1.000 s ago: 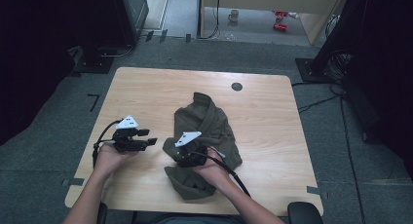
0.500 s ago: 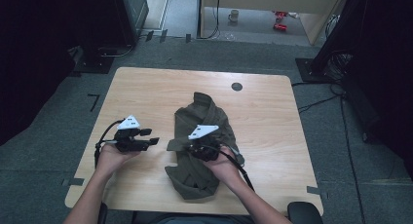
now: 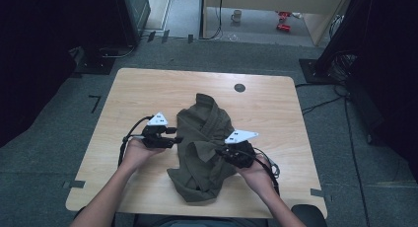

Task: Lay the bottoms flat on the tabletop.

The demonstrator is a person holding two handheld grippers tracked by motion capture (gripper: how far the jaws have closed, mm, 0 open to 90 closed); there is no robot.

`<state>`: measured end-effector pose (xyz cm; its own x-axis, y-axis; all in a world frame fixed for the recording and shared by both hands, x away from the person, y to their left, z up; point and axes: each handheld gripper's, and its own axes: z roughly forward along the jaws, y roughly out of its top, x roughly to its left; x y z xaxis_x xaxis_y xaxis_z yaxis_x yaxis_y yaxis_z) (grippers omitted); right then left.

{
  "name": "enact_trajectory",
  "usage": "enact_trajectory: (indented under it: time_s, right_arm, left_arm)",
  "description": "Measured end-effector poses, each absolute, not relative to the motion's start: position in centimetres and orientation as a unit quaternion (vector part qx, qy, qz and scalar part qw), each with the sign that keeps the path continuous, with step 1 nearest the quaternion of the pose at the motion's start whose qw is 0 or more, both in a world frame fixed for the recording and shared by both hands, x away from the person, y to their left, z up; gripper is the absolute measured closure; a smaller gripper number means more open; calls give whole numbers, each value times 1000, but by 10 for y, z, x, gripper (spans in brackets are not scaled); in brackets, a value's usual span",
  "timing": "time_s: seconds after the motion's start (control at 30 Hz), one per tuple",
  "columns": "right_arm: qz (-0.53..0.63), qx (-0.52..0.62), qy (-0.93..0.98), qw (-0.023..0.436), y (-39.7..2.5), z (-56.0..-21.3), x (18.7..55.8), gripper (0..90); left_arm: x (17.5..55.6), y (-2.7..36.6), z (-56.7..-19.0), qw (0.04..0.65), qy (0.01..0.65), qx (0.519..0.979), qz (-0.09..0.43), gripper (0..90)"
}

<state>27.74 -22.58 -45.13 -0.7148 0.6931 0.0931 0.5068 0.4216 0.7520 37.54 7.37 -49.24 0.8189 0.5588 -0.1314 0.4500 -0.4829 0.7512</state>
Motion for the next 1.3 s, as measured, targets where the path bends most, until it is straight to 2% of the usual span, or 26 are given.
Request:
enact_trajectory:
  time_s: [0.13, 0.27, 0.47, 0.6, 0.77, 1.0, 1.3]
  right_arm:
    - [396, 376, 829, 118, -240, -454, 281, 886]
    - [392, 383, 827, 124, -247, -457, 287, 886]
    - [391, 389, 824, 129, -250, -456, 297, 887]
    - [393, 386, 824, 135, -250, -456, 302, 887]
    - [392, 386, 824, 134, -250, -457, 308, 890]
    - [398, 404, 813, 129, -265, -456, 312, 890]
    - [385, 408, 817, 133, -288, -459, 314, 887]
  left_arm:
    - [385, 63, -503, 400, 291, 866, 72, 449]
    - [391, 57, -511, 379, 290, 873, 105, 449]
    - [402, 56, -515, 391, 294, 863, 131, 502]
    - [410, 62, -517, 397, 303, 855, 138, 599]
    - [419, 66, -516, 393, 309, 854, 142, 620]
    - [439, 89, -515, 388, 351, 841, 140, 631]
    - [464, 121, -511, 367, 385, 831, 164, 630]
